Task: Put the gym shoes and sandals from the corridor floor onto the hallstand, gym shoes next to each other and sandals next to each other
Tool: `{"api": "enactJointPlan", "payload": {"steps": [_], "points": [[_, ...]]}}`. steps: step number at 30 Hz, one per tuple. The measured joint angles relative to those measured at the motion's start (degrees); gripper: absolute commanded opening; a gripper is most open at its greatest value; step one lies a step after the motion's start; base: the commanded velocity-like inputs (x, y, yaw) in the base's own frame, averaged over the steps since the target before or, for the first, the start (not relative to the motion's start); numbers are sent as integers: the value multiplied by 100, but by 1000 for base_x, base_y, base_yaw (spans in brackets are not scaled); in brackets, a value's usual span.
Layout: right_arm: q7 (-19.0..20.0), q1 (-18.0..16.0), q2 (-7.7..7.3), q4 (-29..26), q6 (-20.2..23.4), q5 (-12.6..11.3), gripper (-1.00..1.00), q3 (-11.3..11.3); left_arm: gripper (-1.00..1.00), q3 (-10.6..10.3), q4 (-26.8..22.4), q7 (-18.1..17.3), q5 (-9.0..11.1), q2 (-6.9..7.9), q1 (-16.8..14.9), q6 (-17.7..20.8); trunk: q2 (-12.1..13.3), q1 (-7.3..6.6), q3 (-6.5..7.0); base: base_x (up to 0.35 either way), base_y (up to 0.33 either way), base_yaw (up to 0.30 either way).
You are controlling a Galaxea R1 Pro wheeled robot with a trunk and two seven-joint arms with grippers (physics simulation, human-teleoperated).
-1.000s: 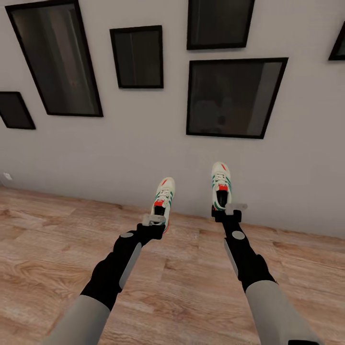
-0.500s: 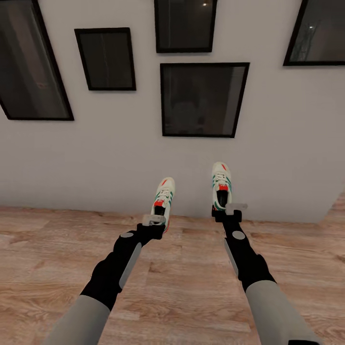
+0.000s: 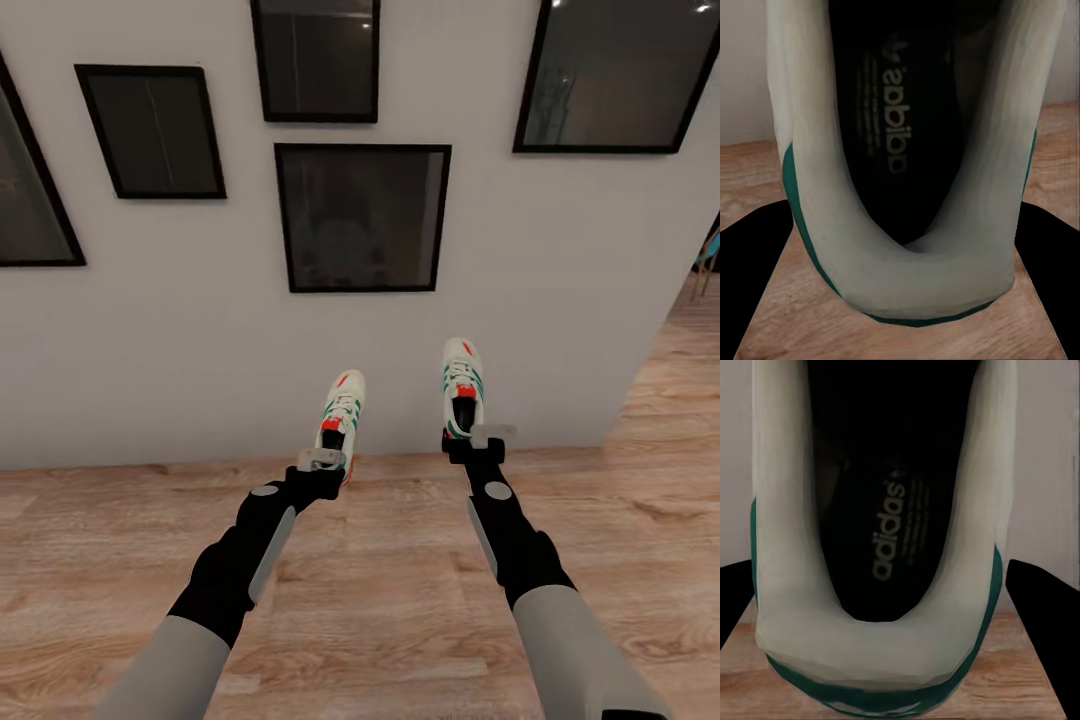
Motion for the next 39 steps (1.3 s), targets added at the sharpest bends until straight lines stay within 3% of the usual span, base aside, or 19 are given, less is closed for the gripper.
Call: {"api": "enactJointPlan", "payload": {"steps": [39], "points": [[-1, 0, 0, 0, 0, -4, -100, 0, -100, 0, 5, -7, -1, 5, 0, -9, 0, 0, 83, 0, 0, -286]]}}
